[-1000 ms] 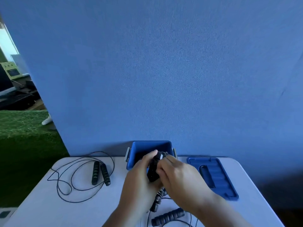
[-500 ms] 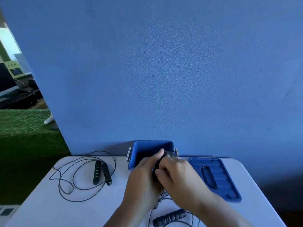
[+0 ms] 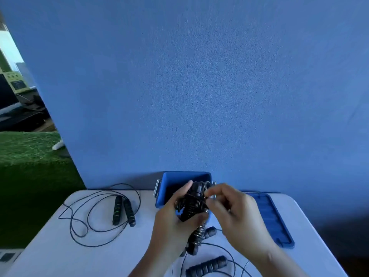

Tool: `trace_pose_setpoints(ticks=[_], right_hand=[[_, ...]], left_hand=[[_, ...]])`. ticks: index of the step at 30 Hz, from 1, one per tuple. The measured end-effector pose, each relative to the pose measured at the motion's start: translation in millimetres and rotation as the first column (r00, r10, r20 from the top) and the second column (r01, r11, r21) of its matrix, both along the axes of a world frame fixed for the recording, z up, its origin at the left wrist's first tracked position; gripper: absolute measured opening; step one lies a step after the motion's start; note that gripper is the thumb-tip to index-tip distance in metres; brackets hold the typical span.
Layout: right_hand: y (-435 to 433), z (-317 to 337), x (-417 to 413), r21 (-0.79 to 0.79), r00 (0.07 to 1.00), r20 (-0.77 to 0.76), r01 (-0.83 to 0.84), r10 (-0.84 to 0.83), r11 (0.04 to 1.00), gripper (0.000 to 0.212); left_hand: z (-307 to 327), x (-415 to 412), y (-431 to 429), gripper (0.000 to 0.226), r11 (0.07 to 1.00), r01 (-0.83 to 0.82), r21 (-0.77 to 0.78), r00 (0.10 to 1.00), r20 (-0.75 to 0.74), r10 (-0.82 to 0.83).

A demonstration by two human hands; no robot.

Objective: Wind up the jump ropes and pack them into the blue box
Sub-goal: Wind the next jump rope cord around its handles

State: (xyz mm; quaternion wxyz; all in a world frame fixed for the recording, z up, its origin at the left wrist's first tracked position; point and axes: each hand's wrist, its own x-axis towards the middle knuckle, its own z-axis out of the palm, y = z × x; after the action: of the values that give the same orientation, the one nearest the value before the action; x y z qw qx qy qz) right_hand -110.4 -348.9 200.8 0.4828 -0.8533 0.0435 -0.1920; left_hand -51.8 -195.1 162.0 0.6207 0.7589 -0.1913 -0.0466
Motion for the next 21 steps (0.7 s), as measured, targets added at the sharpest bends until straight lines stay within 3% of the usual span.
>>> trace_pose_setpoints(ticks=[5,10,21], right_hand=[[2,-28,6,-0.085,0.991,-0.106,0.072,-0.081,0.994,0.012],[23,-31,20,0.199,0.984,-0.17,0.078,-0.043,0.977,0.036],[50,-29,60,0.437,0.997,-0.039,0.083,-0.073,0.895,0.033]], left_hand=[[-11,13,0,0.064,0.992,-0.118,-0.049,0.992,0.032,0.119],[-2,25,5,0.019,0.984,-0.146,-0.101,0.988,0.045,0.151],[1,67,28,0.011,0.996,-0.077,-0.038,0.997,0.021,0.077]])
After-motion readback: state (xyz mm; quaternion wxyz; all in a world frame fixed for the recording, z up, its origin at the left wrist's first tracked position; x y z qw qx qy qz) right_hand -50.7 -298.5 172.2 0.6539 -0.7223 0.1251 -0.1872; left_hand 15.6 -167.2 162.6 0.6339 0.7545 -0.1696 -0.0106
